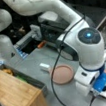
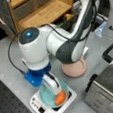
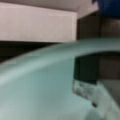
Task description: Pick up the pan. Place the pan on the table. Pick up the bowl. Place the bowl on the stove.
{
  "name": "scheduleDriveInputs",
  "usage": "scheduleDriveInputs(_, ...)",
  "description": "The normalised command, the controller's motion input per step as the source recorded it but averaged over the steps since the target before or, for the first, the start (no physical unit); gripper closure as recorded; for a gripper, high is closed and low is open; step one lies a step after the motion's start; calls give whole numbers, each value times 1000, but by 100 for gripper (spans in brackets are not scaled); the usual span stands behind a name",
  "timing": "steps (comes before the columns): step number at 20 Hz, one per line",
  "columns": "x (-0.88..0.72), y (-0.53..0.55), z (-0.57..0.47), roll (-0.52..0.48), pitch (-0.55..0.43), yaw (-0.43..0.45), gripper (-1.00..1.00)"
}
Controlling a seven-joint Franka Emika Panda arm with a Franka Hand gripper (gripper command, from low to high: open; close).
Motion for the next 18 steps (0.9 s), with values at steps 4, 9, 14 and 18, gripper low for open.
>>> scheduleDriveInputs(4,-270,27,-152,-248,-189,44,-100)
scheduleDriveInputs(9,-272,20,-100,-233,-192,46,-100)
scheduleDriveInputs(14,-311,-18,-49,-222,-188,56,-100)
scheduleDriveInputs(18,-338,-24,-18,-222,-170,63,-100)
